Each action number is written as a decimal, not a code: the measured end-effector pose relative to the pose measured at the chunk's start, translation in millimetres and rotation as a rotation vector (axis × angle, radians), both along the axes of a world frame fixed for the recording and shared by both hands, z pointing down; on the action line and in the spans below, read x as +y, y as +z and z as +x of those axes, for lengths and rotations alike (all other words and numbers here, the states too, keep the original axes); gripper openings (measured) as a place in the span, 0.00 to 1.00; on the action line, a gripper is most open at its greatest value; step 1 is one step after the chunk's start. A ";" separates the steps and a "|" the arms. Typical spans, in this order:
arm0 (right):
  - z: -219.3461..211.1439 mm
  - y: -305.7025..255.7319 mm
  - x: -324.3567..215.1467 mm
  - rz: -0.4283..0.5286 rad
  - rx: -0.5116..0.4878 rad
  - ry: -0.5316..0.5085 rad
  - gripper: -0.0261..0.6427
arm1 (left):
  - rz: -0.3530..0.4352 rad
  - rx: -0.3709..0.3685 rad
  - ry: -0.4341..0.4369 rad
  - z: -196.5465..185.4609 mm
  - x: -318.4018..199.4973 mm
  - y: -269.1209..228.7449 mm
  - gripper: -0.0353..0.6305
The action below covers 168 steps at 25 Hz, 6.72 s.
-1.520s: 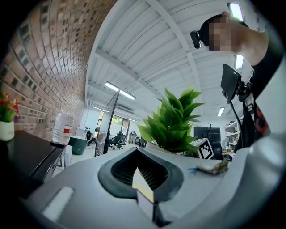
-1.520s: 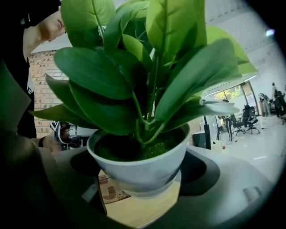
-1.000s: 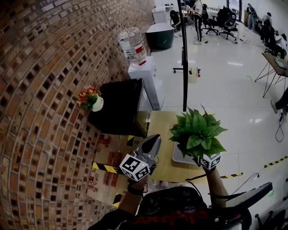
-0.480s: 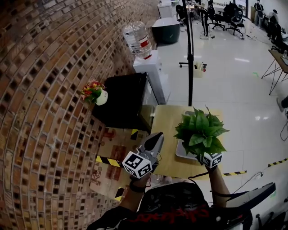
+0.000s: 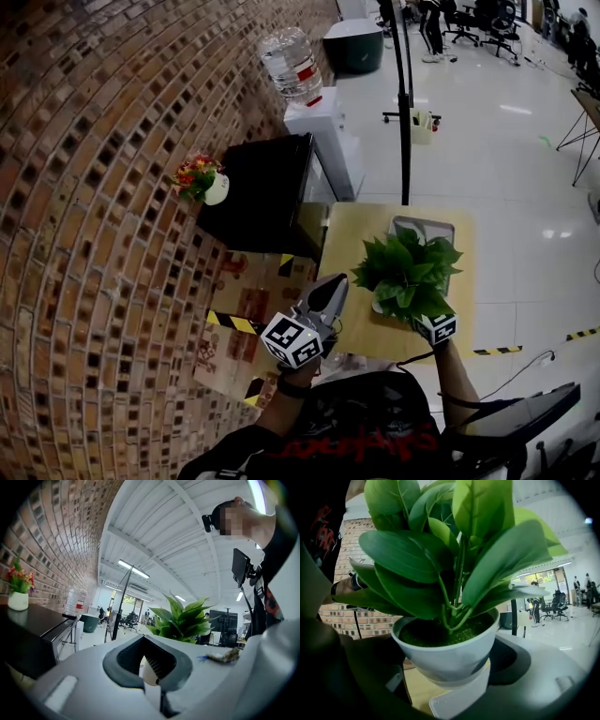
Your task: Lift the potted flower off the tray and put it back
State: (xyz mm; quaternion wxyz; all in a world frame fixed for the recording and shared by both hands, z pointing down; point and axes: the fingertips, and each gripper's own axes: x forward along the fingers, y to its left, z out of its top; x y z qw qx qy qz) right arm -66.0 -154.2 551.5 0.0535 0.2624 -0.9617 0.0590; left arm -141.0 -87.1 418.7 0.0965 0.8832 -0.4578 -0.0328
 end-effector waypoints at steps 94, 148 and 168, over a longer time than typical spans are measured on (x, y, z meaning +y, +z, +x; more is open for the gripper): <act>34.3 255.1 -128.2 -0.294 0.233 0.342 0.82 | -0.118 -0.001 -0.013 -12.9 5.3 49.5 0.05; 68.6 60.0 -36.1 -0.135 -0.062 0.428 0.42 | -0.002 0.070 0.161 -2.0 -9.1 27.3 0.05; 2.5 -104.9 11.6 0.072 -0.139 0.248 0.04 | 0.039 0.094 0.208 19.8 -35.0 11.5 0.05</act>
